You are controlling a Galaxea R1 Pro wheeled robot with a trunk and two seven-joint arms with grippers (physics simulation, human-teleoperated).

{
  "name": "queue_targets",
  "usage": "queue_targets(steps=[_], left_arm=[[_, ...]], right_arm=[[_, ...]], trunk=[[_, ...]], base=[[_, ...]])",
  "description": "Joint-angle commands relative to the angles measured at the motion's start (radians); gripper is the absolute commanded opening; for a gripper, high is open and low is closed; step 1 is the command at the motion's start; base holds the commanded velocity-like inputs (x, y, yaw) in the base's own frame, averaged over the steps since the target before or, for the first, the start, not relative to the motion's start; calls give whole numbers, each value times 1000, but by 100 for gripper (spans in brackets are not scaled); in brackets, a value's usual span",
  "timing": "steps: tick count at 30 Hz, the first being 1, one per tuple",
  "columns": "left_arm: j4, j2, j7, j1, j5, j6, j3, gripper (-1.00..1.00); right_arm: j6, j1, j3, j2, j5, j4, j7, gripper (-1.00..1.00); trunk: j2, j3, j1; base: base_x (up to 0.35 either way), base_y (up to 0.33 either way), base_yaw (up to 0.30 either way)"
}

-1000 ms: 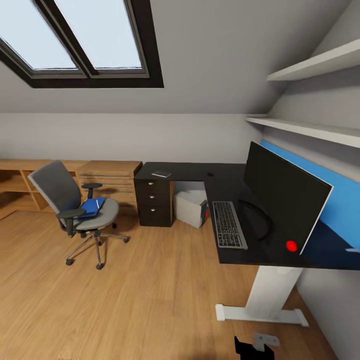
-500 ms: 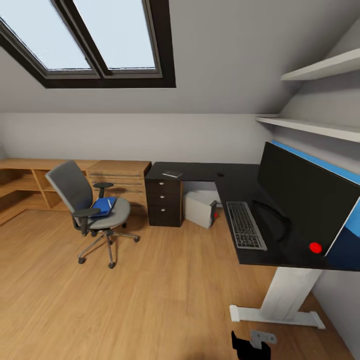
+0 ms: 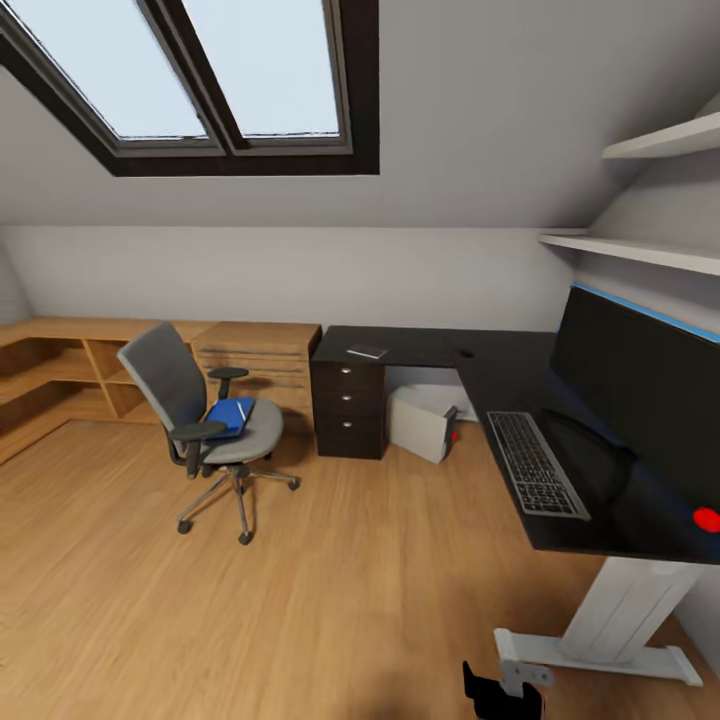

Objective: In the bedroom, organize the workspace by keeping the computer under the desk, ensuring the monitor is on the desk, placing the keyboard on the desk next to the monitor, placing the mouse on the desk next to the keyboard, moving the folder from the swivel chair onto the desk next to the mouse, stacking the notebook on top of the folder with the pen on top of the notebook, and positioning the swivel chair next to the desk.

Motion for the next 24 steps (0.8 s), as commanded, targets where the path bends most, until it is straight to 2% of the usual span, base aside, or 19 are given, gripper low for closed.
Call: queue_targets(steps=[1,8,13,19,24], left_arm=[[1,1,6,-1,7,-4,-8,100],[1,0,7,-1,7,-4,-10,100],[1,-1,7,-1,7,-4,-10,100],[1,0,7,-1,7,-3,-10,100],[1,0,7,-1,7,-3,-10,100]], right_arm=[[-7,-1,-2,1,-3,1,0,100],[-10,-1,-2,1,-10,3,-1,100],[-10,-1,-3,3,-11,3,-3,100],[-11,-1,-3,3,-12,3,-3,100],[-10,-1,-3,3,-11,3,-3,100]], trunk=[[-1,-1,0],[-1,-1,0],[-1,-1,0],[-1,-1,0],[-1,-1,0]], base=[[135,288,1],[239,209,0],[326,34,-11],[334,3,-175],[335,0,-48]])
